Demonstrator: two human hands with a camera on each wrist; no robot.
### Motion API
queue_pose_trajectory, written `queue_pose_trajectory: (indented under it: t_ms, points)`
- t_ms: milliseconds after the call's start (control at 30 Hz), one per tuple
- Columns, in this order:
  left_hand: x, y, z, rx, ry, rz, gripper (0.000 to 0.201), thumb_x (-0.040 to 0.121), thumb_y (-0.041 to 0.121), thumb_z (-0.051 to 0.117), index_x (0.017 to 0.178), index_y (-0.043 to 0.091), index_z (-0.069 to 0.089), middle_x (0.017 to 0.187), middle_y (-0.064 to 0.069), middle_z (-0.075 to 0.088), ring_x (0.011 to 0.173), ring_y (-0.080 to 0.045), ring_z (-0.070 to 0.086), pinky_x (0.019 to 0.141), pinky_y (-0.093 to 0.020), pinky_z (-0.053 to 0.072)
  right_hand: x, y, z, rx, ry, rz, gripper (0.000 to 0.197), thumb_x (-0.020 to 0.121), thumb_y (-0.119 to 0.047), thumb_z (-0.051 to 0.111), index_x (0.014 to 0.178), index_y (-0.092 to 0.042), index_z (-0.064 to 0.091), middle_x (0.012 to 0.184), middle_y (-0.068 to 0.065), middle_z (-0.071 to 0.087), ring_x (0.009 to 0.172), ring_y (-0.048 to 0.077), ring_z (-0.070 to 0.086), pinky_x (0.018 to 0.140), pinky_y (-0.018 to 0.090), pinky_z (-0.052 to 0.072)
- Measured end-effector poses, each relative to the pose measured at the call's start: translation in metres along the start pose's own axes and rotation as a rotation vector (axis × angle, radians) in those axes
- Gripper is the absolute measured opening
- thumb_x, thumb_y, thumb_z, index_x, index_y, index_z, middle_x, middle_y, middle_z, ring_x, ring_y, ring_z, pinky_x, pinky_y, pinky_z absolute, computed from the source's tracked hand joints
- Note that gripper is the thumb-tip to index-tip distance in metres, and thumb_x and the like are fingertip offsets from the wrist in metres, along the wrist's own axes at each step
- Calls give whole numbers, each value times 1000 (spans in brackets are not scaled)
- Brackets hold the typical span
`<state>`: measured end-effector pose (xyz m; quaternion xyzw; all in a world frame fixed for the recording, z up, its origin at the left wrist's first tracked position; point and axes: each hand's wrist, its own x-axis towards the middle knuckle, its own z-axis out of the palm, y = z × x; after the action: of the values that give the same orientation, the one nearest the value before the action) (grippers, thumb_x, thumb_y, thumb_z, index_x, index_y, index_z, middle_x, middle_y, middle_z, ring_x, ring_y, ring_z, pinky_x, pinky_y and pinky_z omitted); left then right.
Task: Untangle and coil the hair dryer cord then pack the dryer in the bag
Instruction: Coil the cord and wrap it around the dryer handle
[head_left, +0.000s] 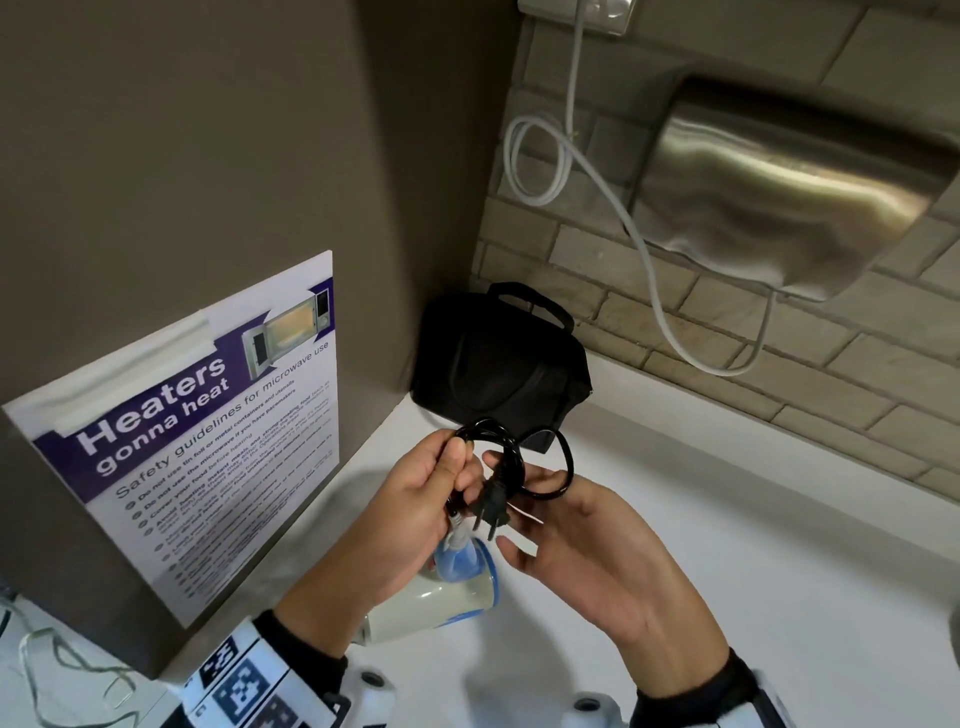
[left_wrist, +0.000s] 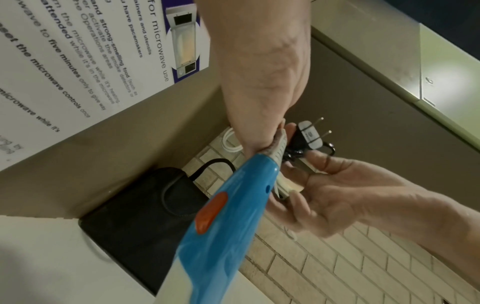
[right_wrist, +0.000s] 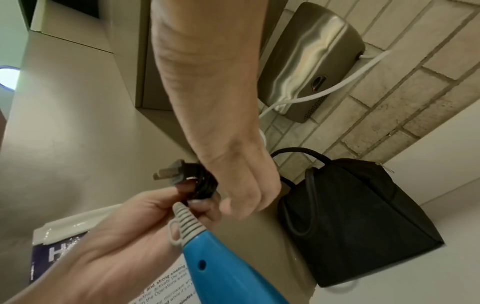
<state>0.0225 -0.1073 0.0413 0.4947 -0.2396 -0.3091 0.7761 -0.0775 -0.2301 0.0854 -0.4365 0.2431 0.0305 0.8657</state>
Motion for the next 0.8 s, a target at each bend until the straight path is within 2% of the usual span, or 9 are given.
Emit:
queue_pose_trajectory:
  t_ms: [133,233,367,433,500,567,600,700,800]
  points:
    - [0,-5,3,39,26,28,29,92,38,42,82,11,46,61,10,45,61,-9,38,64,-30,33,-8,5,4,-131,-74,-48,34,77,-13,62,110,-20,66,108,4,68,106,18,58,93,36,38]
    - [0,-8,2,65,6,37,30,95,38,43,74,19,50,65,6,47,63,-9,43,64,-28,40,-8,15,10,-251,-22,-151,26,79,-16,73,103,-21,65,99,3,72,99,18,66,99,37,45]
    - [-4,-11,6,160,15,32,32,96,38,41,70,22,47,65,5,48,63,-13,43,63,-30,40,-7,23,11,-411,82,-279,6,85,-14,65,89,-19,65,91,5,71,93,21,67,103,48,45]
    - [-3,-12,6,181,48,37,34,98,37,38,68,24,46,63,6,48,62,-17,39,61,-32,36,-8,24,8,-524,97,-292,19,91,-7,58,104,-20,63,103,5,72,104,20,66,104,46,45]
    - [0,-14,3,182,106,51,36,100,34,36,66,27,46,62,10,49,64,-16,40,64,-33,34,-13,26,8,-627,79,-304,38,93,-6,52,119,-32,57,112,-4,70,112,14,63,107,42,43]
    - [4,-16,0,144,151,47,35,96,36,39,64,30,51,64,12,51,67,-13,43,70,-37,35,-20,30,9,-704,63,-299,51,94,-7,51,111,-56,49,107,-24,68,114,4,60,106,35,43]
    - [5,-17,-2,135,168,34,33,92,39,40,64,32,54,66,12,54,70,-13,45,73,-39,35,-23,31,10,-748,48,-297,53,95,-8,50,101,-61,51,100,-31,67,112,1,60,105,32,45]
    - [6,-21,-5,121,229,-18,30,85,46,42,70,34,65,74,17,64,84,-14,52,82,-40,39,-32,38,12,-901,53,-328,57,95,-7,47,93,-63,55,99,-19,68,110,11,61,102,36,46]
    - [8,-23,-6,121,261,-22,29,93,44,44,88,32,70,94,15,74,105,-13,63,101,-38,42,-40,45,15,-886,56,-346,54,94,0,47,110,-52,46,108,-18,69,103,-3,63,102,23,46]
